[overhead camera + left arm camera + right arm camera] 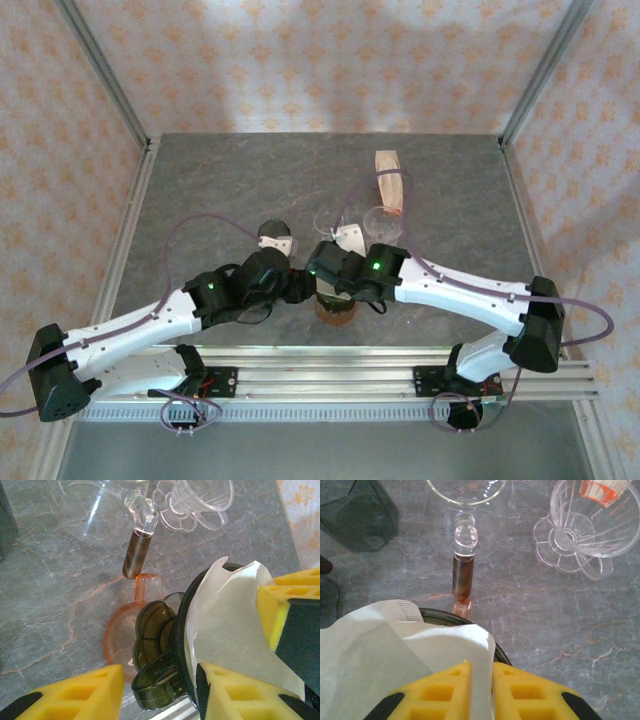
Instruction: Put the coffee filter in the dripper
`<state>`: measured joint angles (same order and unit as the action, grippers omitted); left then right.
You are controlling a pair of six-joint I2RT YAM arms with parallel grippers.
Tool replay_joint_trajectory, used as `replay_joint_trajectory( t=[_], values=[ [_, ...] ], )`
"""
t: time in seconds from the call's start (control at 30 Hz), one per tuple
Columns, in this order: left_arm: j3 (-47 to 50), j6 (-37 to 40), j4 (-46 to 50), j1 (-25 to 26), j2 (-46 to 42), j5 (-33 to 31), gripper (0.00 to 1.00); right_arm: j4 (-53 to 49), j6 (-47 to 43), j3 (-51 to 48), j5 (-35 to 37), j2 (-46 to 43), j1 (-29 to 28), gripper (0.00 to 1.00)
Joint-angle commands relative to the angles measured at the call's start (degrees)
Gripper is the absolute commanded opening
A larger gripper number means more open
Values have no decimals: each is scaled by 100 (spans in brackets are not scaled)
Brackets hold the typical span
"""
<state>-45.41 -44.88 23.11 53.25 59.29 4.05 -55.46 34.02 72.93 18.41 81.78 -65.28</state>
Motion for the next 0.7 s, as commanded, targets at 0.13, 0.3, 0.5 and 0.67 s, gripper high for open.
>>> replay_joint_trajectory(
  t=[0.13, 0.3, 0.5, 0.67],
  values=[
    [17, 121, 72, 31, 39, 34, 43, -92, 250, -107, 422, -580, -35, 55],
    [31, 105, -22, 28, 113, 84, 43, -141, 344, -315, 284, -593, 87, 59],
    [0, 94, -45, 29, 196, 114, 43, -55, 520, -683, 117, -746, 249, 60],
    [4, 68, -30, 28, 175, 90, 43, 87, 603, -940, -115, -830, 366, 62]
  ],
)
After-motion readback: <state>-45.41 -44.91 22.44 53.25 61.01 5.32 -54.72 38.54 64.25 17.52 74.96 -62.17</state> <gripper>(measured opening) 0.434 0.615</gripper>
